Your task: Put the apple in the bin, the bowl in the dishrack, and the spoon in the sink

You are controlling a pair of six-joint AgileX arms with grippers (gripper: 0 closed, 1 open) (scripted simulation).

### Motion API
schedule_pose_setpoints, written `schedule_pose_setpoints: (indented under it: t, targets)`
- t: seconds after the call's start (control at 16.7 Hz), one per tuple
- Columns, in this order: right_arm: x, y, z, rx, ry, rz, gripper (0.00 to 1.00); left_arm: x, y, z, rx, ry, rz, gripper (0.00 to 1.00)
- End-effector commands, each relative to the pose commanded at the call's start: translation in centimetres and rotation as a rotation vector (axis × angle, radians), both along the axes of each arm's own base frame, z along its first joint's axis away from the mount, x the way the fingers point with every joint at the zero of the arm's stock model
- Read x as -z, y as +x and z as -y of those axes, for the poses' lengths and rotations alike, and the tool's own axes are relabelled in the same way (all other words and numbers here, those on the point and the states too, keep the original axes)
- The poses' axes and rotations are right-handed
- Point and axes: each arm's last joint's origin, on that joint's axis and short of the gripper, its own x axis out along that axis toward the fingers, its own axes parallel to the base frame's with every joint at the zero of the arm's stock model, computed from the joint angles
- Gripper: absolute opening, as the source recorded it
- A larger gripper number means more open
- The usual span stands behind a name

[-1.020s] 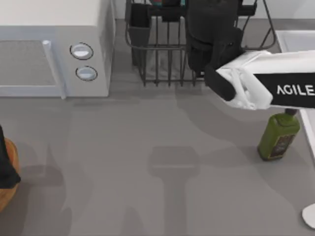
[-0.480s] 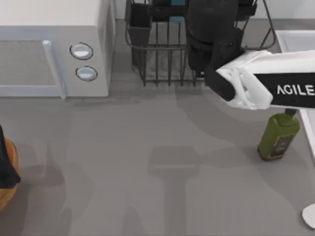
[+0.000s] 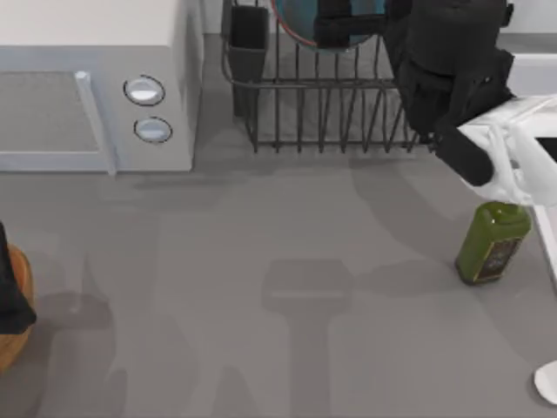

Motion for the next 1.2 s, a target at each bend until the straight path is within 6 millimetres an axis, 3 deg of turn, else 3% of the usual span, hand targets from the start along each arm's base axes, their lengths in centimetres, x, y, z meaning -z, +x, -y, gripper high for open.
schedule_pose_setpoints:
  t: [0.24, 0.42, 0.6, 0.84, 1.2]
  targets:
    - [-1.5, -5.2, 7.3, -0.048, -0.011, -0.052, 1.00, 0.0, 0.0, 0.0, 0.000, 0.000, 0.000, 1.00]
    - [-1.5, -11.3, 12.8, -0.067, -0.014, -0.078, 1.00, 0.0, 0.0, 0.0, 0.000, 0.000, 0.000, 1.00]
    - [0.3, -17.5, 16.8, -0.066, -0.010, -0.071, 1.00, 0.0, 0.0, 0.0, 0.000, 0.000, 0.000, 1.00]
    - [4.0, -23.0, 19.6, -0.029, -0.003, -0.028, 1.00, 0.0, 0.0, 0.0, 0.000, 0.000, 0.000, 1.00]
    - [7.2, -25.4, 21.0, 0.048, 0.006, 0.031, 1.00, 0.0, 0.0, 0.0, 0.000, 0.000, 0.000, 1.00]
